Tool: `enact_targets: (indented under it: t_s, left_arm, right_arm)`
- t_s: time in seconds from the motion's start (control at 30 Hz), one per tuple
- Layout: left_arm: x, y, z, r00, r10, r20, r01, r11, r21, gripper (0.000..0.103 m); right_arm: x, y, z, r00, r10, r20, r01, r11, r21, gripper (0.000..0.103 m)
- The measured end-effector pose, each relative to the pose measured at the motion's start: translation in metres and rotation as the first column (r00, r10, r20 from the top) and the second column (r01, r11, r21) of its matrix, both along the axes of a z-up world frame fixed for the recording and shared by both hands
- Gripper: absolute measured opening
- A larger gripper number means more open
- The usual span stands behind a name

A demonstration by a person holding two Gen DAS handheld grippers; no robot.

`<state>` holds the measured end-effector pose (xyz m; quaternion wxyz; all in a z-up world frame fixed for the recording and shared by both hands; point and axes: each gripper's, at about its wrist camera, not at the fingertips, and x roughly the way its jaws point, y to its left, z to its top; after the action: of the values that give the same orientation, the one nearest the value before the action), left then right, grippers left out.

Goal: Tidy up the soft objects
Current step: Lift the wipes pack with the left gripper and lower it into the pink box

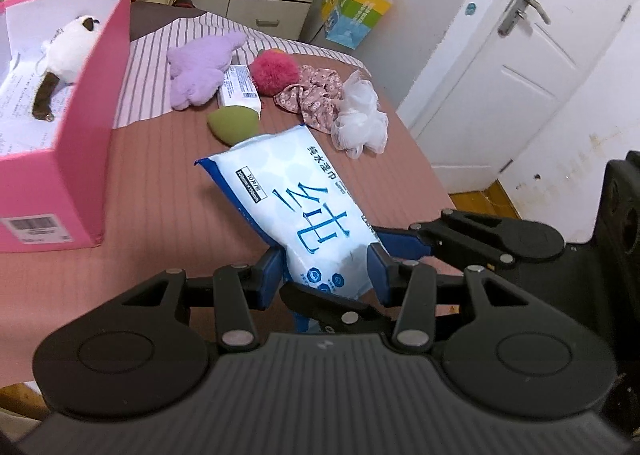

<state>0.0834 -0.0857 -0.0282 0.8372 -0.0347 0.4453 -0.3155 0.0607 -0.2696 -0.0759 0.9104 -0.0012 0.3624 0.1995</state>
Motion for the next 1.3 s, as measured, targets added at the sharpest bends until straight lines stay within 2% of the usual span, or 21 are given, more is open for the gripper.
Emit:
enact_targets:
  t_s: [0.07, 0.17, 0.27, 0.43, 0.63, 0.8, 1.0, 1.1, 1.3]
  left_arm:
    - [-0.006, 0.011, 0.007, 1.0, -0.002, 0.01, 0.002, 1.0, -0.018, 0.044]
    - [-0.014, 0.026, 0.016, 1.0, 0.007, 0.02, -0.007, 1.0, -0.029, 0.045]
    - [-0.021, 0.038, 0.023, 1.0, 0.013, 0.029, -0.012, 1.0, -0.024, 0.045]
    - [-0.032, 0.061, 0.033, 0.999, 0.03, 0.031, -0.029, 0.999, -0.031, 0.045]
    - [-0.038, 0.092, 0.052, 0.994, 0.074, 0.082, -0.07, 0.996, -0.048, 0.045]
    - [-0.023, 0.112, 0.064, 0.984, 0.118, 0.133, -0.111, 0.992, -0.057, 0.045]
    - [0.009, 0.127, 0.07, 0.964, 0.164, 0.211, -0.158, 0.986, -0.047, 0.045]
    - [0.032, 0.139, 0.069, 0.961, 0.193, 0.2, -0.185, 0.981, -0.059, 0.046]
    - [0.082, 0.157, 0.06, 0.945, 0.272, 0.181, -0.261, 0.962, -0.083, 0.046]
  right_arm:
    - [-0.005, 0.007, 0.008, 1.0, 0.022, 0.019, -0.021, 1.0, -0.007, 0.062]
    - [-0.009, 0.009, 0.016, 1.0, 0.027, 0.011, -0.027, 0.998, 0.056, 0.062]
    - [-0.014, 0.017, 0.022, 0.999, 0.044, 0.011, -0.045, 0.996, 0.081, 0.062]
    - [-0.024, 0.04, 0.032, 0.996, 0.087, 0.012, -0.088, 0.994, 0.064, 0.062]
    - [-0.026, 0.069, 0.051, 0.989, 0.141, 0.046, -0.143, 0.989, 0.045, 0.064]
    - [-0.009, 0.089, 0.063, 0.986, 0.147, 0.073, -0.152, 0.986, 0.066, 0.064]
    - [0.019, 0.114, 0.065, 0.982, 0.11, 0.155, -0.126, 0.987, 0.097, 0.064]
    - [0.044, 0.123, 0.063, 0.985, 0.101, 0.138, -0.119, 0.984, 0.132, 0.064]
    - [0.096, 0.146, 0.061, 0.991, 0.106, 0.085, -0.117, 0.983, 0.144, 0.064]
